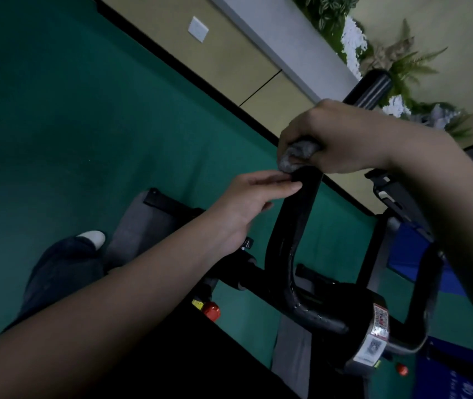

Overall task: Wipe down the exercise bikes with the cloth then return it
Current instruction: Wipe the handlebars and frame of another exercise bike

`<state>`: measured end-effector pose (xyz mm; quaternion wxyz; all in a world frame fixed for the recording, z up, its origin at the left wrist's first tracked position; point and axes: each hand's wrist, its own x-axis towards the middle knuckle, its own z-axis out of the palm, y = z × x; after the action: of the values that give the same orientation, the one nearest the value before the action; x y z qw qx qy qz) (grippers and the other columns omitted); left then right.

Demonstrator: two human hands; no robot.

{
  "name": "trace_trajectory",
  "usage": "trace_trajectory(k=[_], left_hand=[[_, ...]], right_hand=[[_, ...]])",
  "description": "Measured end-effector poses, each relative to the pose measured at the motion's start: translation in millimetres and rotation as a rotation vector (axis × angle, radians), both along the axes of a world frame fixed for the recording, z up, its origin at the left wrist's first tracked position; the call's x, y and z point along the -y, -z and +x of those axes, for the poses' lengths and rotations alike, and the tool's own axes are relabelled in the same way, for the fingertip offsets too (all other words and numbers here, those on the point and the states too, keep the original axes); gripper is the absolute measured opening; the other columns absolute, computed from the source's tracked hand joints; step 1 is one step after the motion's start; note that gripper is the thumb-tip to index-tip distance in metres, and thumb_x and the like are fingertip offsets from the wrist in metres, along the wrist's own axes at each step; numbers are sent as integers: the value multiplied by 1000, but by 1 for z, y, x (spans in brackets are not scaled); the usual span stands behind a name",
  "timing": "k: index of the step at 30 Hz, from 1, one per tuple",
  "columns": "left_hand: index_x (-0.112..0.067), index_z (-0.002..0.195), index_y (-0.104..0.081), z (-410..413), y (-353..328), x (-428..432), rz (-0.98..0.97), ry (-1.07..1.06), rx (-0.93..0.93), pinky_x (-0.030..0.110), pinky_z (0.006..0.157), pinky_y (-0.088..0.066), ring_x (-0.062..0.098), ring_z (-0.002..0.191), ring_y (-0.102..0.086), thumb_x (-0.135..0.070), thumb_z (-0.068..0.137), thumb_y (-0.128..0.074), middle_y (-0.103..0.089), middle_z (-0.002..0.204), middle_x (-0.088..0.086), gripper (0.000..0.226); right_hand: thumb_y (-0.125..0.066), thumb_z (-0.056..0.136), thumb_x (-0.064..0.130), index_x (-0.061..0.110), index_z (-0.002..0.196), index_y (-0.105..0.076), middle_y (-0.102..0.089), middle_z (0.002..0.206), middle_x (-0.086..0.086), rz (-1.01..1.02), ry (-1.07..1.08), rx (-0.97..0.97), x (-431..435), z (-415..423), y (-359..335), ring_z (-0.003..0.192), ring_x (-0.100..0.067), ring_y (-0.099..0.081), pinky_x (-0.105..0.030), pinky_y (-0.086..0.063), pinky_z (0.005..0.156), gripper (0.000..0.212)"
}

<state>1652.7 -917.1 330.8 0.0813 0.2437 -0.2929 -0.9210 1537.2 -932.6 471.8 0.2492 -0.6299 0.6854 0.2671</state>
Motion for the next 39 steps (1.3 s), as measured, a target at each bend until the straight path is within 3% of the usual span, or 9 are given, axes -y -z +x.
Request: trace_trajectory(k=[7,10,14,19,24,26,32,36,39], left_hand=[[-31,80,-76,4,-6,6,-76,21,-6,28,82,-39,4,91,-64,-20,80,-70,-73,87,-13,12],[-25,81,-74,5,-7,13,-117,60,-2,28,79,-40,2,81,-64,-19,88,-60,-72,85,-13,17],[-25,82,-70,5,-11,20,-206,89,15,27,74,-41,0,74,-64,-15,91,-55,-70,79,-15,20],[-26,91,-69,6,-15,23,-463,119,65,24,74,-40,2,78,-60,-13,92,-55,-67,83,-11,18],[-15,110,-64,13,-22,33,-865,16,94,19,83,-46,12,92,-60,-3,92,-55,-66,110,3,24],[-18,111,-64,17,-26,40,-1030,4,83,25,91,-45,13,100,-60,-5,93,-55,-63,113,0,24],[-19,114,-64,13,-45,55,-1427,60,-61,13,89,-41,1,101,-55,-6,93,-55,-57,110,-8,26],[-15,116,-64,3,-52,66,-1715,112,-212,21,100,-37,11,109,-52,-13,94,-55,-56,112,-5,24],[-10,115,-66,-10,-56,69,-1925,137,-382,34,98,-37,20,111,-52,-18,94,-57,-61,113,0,24]], right_hand=[[-52,79,-5,-2,94,-71,-70,93,-15,-649,40,54,-59,9,17,89,-32,-63,-37,-45,84,24],[-60,90,3,-2,98,-71,-70,104,-13,-937,226,134,-93,22,37,101,-29,-64,-42,-48,91,14],[-63,88,0,-1,98,-71,-68,105,-11,-1216,481,187,-116,53,62,107,-26,-61,-32,-46,95,13],[-62,86,-8,3,102,-71,-68,108,-4,-1373,746,239,-126,68,69,107,-18,-62,-22,-46,93,22],[-63,84,-6,9,103,-72,-68,107,4,-1422,862,256,-130,85,73,105,-11,-62,-18,-46,92,26],[-62,87,2,13,102,-72,-69,105,6,-1469,986,315,-138,87,75,103,-7,-64,-23,-50,90,21],[-59,92,6,12,108,-70,-72,105,-3,-1485,1618,589,-112,54,79,103,-16,-67,-44,-50,98,21],[-55,94,2,6,108,-68,-72,102,-12,-1400,1703,796,-111,59,81,100,-27,-68,-48,-51,96,20],[-60,91,5,9,102,-69,-73,95,-10,-1370,1674,681,-121,69,77,94,-29,-68,-49,-52,92,15]])
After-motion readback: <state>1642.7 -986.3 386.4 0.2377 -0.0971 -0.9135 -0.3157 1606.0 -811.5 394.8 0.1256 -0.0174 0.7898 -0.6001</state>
